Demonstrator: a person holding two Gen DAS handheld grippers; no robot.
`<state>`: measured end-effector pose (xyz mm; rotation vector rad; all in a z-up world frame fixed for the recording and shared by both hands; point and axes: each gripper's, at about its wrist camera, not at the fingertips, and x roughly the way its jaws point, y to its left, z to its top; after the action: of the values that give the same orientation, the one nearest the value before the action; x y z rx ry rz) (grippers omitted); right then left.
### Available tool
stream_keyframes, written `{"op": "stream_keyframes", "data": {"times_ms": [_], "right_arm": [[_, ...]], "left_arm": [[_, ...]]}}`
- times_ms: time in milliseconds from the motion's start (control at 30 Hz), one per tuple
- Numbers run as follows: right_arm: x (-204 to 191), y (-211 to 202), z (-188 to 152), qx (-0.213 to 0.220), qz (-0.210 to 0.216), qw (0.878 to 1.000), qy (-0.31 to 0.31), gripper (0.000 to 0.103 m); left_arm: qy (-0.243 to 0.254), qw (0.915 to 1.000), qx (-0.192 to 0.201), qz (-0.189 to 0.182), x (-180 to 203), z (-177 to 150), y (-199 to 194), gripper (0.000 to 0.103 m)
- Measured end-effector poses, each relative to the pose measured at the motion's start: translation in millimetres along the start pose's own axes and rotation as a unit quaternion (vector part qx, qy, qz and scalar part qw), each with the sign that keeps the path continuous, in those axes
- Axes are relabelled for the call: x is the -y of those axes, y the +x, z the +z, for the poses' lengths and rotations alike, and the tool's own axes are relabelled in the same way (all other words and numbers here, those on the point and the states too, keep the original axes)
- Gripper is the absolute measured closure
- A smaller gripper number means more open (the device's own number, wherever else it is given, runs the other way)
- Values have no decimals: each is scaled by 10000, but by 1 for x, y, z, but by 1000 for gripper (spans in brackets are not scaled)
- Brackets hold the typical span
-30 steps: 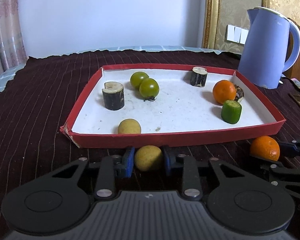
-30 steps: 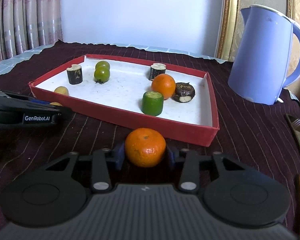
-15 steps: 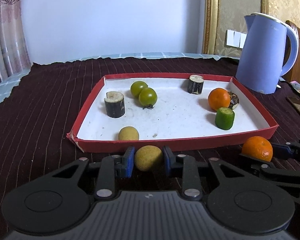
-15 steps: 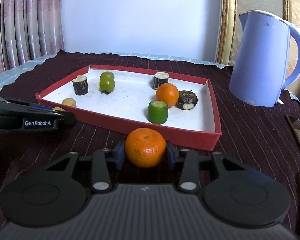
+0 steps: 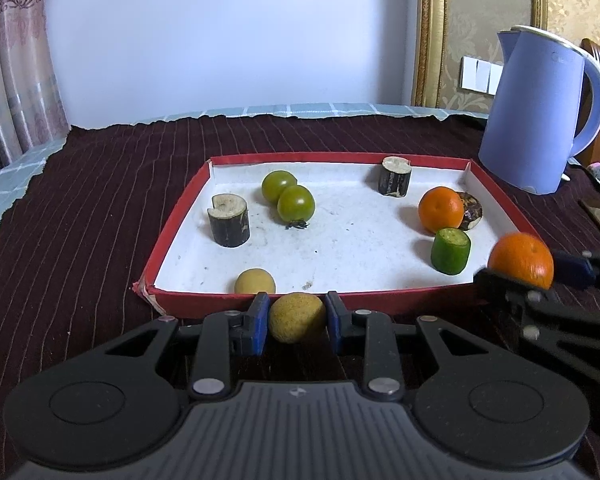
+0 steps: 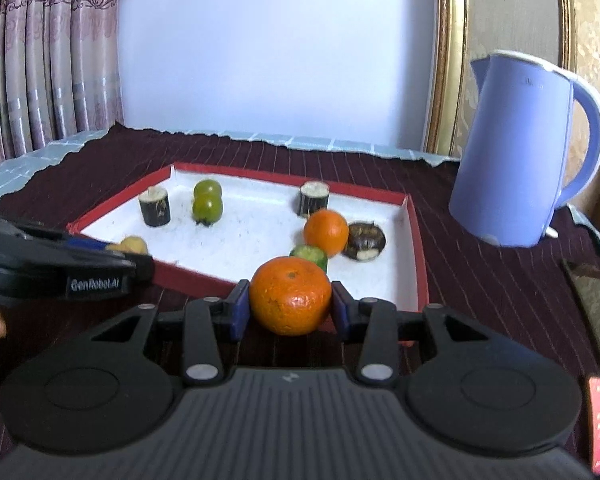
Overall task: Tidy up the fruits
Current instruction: 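Carry the tan fruit and orange over the red tray with both grippers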
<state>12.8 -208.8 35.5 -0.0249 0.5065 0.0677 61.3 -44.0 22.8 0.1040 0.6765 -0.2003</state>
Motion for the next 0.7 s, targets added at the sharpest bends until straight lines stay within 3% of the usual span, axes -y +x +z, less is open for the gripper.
{"op": "stream_keyframes", "data": {"times_ms": [133,700], "right_arm": [[1,-1,10,117,-9,9999,3,63],[5,10,29,274,-89,9996,-8,63]], "left_arm": [[111,9993,283,219,3,0,-10,74],[367,9970,295,613,14,34,12,74]]}}
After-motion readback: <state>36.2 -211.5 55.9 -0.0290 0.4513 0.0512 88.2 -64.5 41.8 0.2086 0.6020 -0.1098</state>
